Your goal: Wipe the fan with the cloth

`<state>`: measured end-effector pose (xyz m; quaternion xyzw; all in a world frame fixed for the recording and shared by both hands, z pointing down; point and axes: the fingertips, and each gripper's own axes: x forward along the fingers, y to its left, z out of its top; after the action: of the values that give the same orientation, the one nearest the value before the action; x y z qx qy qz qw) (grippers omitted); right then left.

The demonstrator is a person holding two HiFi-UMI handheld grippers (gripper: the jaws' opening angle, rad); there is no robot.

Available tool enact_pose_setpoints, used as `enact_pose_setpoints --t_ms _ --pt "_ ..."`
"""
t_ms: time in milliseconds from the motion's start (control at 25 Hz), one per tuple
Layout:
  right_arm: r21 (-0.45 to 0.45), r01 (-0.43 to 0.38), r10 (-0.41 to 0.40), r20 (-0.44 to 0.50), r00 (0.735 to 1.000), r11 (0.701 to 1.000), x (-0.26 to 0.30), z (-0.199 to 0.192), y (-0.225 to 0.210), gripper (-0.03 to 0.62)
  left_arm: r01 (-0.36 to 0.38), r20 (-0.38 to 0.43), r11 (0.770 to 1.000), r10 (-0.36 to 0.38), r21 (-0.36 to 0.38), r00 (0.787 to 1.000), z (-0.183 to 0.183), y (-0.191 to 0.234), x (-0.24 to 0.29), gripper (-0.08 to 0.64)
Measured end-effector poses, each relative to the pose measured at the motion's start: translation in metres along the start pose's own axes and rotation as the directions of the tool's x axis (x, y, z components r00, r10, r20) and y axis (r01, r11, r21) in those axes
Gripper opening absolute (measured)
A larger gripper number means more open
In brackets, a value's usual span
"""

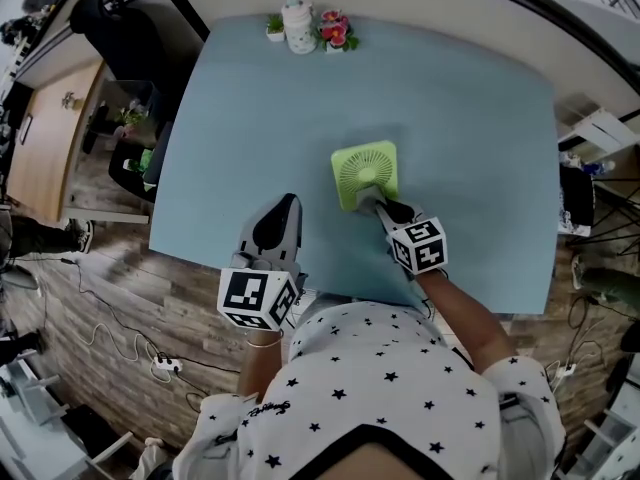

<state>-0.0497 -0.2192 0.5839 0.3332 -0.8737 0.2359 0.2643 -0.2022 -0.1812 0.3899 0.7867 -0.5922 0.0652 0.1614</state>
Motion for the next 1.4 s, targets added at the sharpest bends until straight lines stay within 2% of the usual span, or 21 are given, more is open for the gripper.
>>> enact_pose_setpoints --t_ms 280,760,1040,1400 --pt "0.04 0.048 -0.049 0.013 0.999 0.998 -0.01 -0.001 -0.025 0.035 0.008 -0.005 1.0 -0.008 0.004 1.0 0.0 -0.006 0.004 0.032" --pt "0.069 0.071 -0.074 0.035 0.997 0.995 -0.021 0.001 -0.039 0.035 0.016 -0.008 1.0 -0.016 0.009 1.0 0.0 -0.017 0.008 0.032" --pt "0.13 0.048 -0.07 0.169 0.983 0.99 -0.049 0.042 -0.042 0.035 0.039 0.001 0.999 -0.039 0.023 0.999 0.006 -0.018 0.014 0.034" --pt "0.178 0.051 -0.116 0.374 0.92 0.983 -0.1 0.105 -0.05 0.035 0.066 0.004 0.997 -0.066 0.047 0.998 0.013 -0.019 0.02 0.034"
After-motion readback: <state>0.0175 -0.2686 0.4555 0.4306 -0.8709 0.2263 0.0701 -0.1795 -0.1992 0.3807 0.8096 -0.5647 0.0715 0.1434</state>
